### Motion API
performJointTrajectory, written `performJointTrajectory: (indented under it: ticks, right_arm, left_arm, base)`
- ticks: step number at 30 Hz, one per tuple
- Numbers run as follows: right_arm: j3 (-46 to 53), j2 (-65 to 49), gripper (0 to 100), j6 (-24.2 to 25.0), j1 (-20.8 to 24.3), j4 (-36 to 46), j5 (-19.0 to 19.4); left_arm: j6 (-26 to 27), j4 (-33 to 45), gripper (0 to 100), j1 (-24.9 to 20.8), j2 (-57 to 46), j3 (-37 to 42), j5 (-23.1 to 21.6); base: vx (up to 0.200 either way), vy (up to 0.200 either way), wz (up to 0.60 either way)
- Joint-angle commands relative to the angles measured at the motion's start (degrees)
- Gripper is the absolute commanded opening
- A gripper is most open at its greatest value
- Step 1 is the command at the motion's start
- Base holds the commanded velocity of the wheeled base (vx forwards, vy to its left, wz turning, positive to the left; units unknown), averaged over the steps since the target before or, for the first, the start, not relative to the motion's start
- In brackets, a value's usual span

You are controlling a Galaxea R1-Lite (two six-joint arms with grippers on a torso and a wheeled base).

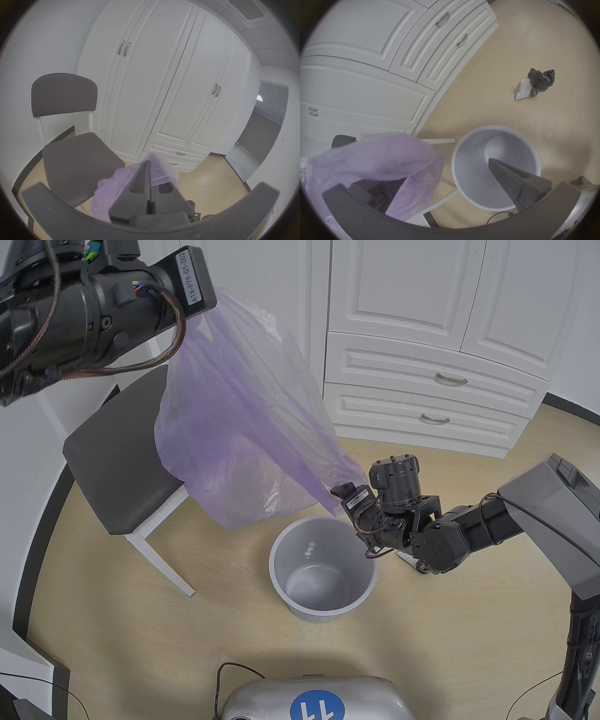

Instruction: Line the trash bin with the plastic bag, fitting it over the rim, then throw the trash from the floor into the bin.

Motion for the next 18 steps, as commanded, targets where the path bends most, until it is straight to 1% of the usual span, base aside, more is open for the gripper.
performJointTrajectory:
  ticks: [1, 3, 4, 11, 15, 16, 18]
  right_arm:
    - [-0.04, 0.32, 100, -0.13, 0.52, -0.08, 0.01]
    - [-0.04, 0.32, 100, -0.31, 0.87, -0.17, -0.08]
    - [-0.04, 0.23, 0, -0.31, 0.95, -0.17, -0.08]
    - [0.31, -0.39, 0, -0.48, 1.04, -0.17, -0.08]
    - [0.75, -1.27, 0, -0.75, 1.13, -0.17, -0.34]
    - [1.27, -2.58, 0, -1.1, 1.13, 0.01, -0.43]
    - [1.71, -3.2, 0, -1.8, 1.04, 0.1, -0.43]
  left_arm:
    - [-0.03, -0.06, 0, -0.34, -0.12, 0.08, 0.03]
    - [-0.12, -0.06, 0, -0.6, -0.12, 0.26, -0.06]
    - [-0.12, -0.15, 0, -0.69, -0.12, 0.44, -0.06]
    - [-0.74, -0.15, 0, -0.78, -0.56, 1.05, -0.06]
    - [-1.7, -0.32, 0, -0.43, -1.0, 2.72, -0.06]
    - [-2.67, -0.94, 0, 0.1, -1.52, 4.65, -0.06]
    - [-2.93, -1.29, 0, 0.45, -1.79, 5.45, -0.06]
  base:
    - [0.0, 0.0, 0.0]
    - [0.0, 0.0, 0.0]
    - [0.0, 0.0, 0.0]
    - [0.0, 0.0, 0.0]
    - [0.0, 0.0, 0.0]
    - [0.0, 0.0, 0.0]
    - [0.0, 0.0, 0.0]
